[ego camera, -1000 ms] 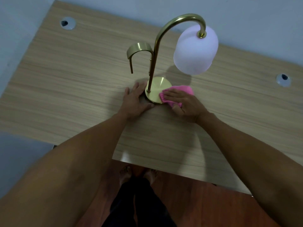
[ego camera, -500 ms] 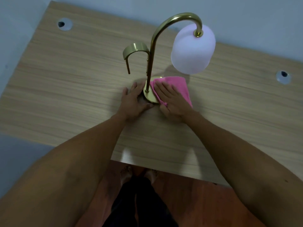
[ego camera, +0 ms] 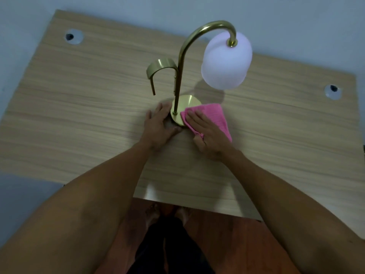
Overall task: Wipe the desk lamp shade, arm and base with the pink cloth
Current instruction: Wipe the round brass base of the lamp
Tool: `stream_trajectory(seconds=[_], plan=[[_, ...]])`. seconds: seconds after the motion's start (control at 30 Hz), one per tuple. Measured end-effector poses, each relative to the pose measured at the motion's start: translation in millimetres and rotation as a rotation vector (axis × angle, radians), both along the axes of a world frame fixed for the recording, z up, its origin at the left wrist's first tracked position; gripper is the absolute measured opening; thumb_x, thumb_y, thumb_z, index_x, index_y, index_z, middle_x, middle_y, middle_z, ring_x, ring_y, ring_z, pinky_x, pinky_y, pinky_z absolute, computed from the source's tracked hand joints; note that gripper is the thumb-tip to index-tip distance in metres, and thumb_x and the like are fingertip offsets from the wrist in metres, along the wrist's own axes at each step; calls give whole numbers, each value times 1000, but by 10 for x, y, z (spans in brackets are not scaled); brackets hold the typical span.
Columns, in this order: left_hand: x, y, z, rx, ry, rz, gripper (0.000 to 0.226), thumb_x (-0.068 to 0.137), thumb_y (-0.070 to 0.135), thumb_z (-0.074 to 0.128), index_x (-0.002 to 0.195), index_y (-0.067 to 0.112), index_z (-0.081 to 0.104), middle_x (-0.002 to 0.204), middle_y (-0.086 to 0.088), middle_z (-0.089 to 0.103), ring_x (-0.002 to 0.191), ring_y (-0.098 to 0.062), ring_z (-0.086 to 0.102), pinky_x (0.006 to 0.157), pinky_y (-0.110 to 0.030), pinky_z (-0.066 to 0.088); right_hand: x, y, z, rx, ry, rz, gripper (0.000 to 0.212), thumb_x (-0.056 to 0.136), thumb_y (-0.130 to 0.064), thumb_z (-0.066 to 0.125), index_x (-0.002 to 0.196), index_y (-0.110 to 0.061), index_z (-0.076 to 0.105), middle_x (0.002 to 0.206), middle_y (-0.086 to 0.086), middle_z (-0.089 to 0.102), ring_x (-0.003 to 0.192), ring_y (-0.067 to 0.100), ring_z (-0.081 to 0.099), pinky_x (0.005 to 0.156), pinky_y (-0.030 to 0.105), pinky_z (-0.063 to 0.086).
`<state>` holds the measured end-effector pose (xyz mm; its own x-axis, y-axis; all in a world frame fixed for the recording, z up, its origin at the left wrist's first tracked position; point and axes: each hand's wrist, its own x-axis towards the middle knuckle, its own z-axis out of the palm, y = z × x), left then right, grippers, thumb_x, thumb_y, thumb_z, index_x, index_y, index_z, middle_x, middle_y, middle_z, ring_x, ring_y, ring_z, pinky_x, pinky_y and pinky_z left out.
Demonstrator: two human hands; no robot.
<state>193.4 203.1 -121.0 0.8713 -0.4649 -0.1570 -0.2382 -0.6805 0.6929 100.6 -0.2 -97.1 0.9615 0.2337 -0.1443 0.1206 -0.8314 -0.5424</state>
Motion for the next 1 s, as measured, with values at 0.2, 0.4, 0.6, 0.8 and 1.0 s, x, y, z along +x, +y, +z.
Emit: stream_trajectory(seconds=[0.2,0.4,0.6,0.8,1.0], plan=[[-7,139,272,-70,152,111,97,78,42,82,157,24,28,160,-3,37,147,-20,35,119,-32,27,331,8,207,43,-4,-174,65,93,-29,35,153,-8,49,161,13,45,154,26,35,130,41,20],[63,87,720,-254,192,160,83,80,46,79,151,25,41,149,-3,53,135,-14,51,111,-32,44,445,99,211,26,24,-190,63,105,-20,45,164,-9,25,173,11,20,161,29,12,130,46,16],[153,-184,888,-295,77,83,19,94,34,62,98,18,73,88,-5,74,82,-19,68,75,-36,55,12,206,61,-117,-49,-108,67,98,-21,45,161,-4,32,168,19,28,158,34,20,129,41,8],[284,-144,874,-179,70,-7,23,94,37,61,88,16,71,80,-6,72,78,-20,68,69,-33,52,479,156,53,-130,-20,-162,63,104,-30,29,159,0,33,167,21,31,158,33,25,129,48,23],[295,-138,911,-162,70,-25,23,95,31,62,91,10,72,83,-15,72,72,-15,62,62,-22,47,131,358,-83,-131,-28,-269,63,102,-22,33,161,1,28,169,23,25,159,37,18,131,44,8]])
